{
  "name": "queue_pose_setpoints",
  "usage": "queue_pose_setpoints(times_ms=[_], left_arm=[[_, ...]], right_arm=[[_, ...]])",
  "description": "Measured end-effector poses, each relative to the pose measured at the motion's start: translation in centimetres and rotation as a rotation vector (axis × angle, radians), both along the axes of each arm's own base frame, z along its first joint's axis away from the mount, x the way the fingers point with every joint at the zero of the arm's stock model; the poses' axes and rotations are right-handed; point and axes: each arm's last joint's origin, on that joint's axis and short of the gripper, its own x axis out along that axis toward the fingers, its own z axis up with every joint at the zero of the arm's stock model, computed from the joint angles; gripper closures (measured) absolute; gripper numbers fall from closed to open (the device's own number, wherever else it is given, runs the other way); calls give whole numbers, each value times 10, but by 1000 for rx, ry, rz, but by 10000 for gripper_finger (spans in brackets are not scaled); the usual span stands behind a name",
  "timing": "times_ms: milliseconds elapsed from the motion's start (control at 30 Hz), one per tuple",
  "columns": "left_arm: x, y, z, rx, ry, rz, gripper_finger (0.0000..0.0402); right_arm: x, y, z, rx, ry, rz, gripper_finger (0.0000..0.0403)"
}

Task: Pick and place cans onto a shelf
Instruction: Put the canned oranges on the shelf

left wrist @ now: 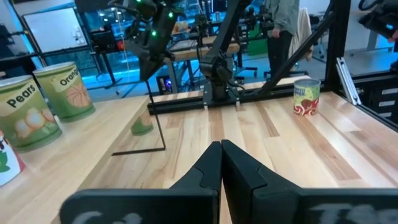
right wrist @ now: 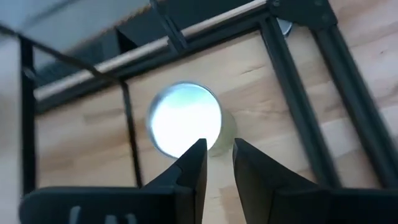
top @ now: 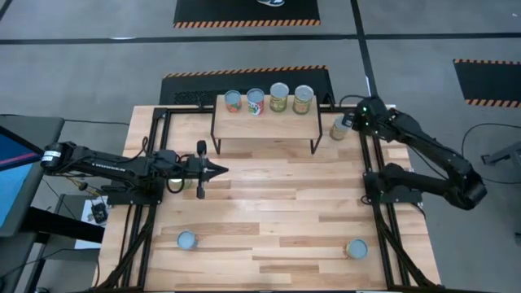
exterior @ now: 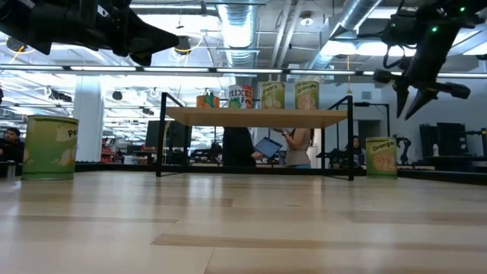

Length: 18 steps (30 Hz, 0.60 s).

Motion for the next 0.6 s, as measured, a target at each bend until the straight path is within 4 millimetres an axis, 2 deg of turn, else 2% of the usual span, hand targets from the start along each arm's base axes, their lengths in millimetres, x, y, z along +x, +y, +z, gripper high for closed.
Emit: queue_pose_setpoints(times_ms=[267,433,600], left_arm=[[0,0,-3,2,30,0,401],[0,0,-2,37,26,2,401],[0,0,-2,46,25,2,401]], right_arm=[[-5,18,-8,89,410,502,311],[8,23,-11,83,426,668,309],[22,24,-19,125,448,763,260]])
